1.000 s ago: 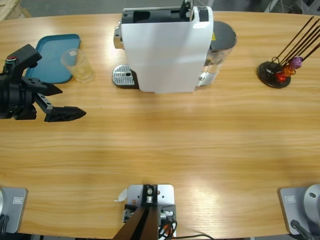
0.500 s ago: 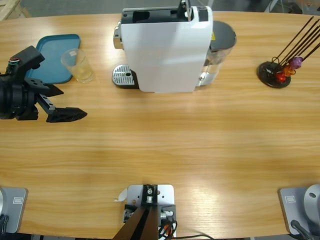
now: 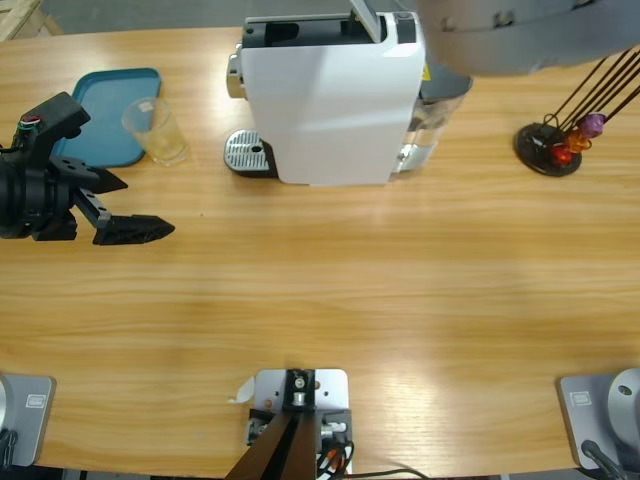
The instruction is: Pour coffee
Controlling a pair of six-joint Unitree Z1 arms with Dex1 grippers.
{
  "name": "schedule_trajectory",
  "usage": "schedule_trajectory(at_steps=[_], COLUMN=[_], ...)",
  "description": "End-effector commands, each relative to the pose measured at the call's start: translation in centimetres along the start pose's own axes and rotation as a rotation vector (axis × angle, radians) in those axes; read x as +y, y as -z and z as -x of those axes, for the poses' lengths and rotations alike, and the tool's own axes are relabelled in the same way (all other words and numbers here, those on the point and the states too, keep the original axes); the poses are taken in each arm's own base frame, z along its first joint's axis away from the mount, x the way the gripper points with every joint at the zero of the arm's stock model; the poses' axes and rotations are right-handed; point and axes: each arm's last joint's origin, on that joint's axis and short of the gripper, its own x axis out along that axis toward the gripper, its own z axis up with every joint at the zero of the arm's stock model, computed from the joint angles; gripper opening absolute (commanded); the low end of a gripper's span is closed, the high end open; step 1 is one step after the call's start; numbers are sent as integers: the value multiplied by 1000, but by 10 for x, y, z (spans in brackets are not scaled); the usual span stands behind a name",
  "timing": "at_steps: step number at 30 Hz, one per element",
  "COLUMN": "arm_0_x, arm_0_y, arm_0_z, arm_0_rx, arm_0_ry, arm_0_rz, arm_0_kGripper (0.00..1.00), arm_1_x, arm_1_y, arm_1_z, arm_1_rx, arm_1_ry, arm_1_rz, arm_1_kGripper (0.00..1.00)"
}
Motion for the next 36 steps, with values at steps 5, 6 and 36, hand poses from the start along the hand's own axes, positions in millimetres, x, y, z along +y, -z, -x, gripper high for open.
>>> schedule_trajectory(at_steps=[5, 6, 36], arm_0_x=[-2, -2, -2], arm_0_y=[5, 5, 6], arm_0_z=[-14, -14, -15], arm_0_rx=[53, 53, 59], arm_0_ry=[18, 18, 18], arm_0_rz=[4, 4, 5], arm_0_kGripper=[977, 977, 977], arm_1_x=[69, 71, 104], arm_1_y=[23, 24, 44], arm_1_z=[-29, -30, -49], arm_1_rx=[97, 100, 181], arm_1_ry=[-64, -70, -174], arm_1_rz=[138, 135, 116], arm_1_kGripper=[0, 0, 0])
